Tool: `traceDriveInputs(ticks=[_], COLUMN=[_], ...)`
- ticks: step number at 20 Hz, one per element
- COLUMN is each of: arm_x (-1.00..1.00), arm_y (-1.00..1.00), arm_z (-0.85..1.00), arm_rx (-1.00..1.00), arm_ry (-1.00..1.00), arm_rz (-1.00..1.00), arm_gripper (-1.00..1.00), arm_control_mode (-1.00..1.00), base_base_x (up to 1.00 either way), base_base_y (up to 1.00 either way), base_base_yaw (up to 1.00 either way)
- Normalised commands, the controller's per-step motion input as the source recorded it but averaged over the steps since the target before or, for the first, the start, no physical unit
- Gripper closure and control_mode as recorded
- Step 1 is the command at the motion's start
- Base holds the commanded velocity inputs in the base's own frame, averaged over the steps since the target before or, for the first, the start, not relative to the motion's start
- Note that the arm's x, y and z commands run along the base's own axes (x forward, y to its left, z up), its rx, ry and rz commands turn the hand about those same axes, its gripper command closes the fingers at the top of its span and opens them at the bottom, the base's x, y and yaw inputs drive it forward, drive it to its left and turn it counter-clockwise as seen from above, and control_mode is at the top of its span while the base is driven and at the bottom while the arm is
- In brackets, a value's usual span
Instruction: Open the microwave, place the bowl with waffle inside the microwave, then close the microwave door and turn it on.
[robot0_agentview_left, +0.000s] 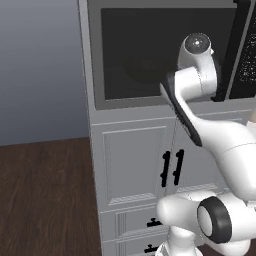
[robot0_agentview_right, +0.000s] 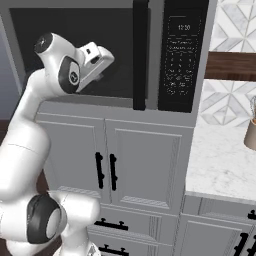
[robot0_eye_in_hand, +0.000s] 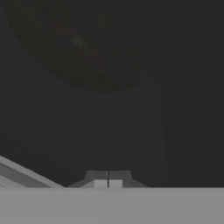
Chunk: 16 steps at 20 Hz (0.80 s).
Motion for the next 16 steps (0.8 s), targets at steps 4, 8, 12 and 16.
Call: traceDriveInputs(ticks=[4, 8, 12, 16], arm_x=[0.37, 0.57, -0.41, -1.0], arm_y=[-0.57, -0.44, -0.33, -0.74], arm_z=[0.0, 0.0, -0.03, 0.0], arm_rx=[0.0, 0.0, 0.0, 0.02], arm_ry=[-0.29, -0.3, -0.34, -0.28], arm_rz=[0.29, 0.27, 0.18, 0.06], arm_gripper=[1.0, 1.0, 1.0, 1.0], arm_control_mode=[-1.0, -1.0, -1.0, -1.0], base_base_x=[0.0, 0.0, 0.0, 0.0], base_base_y=[0.0, 0.0, 0.0, 0.0], base_base_yaw=[0.0, 0.0, 0.0, 0.0])
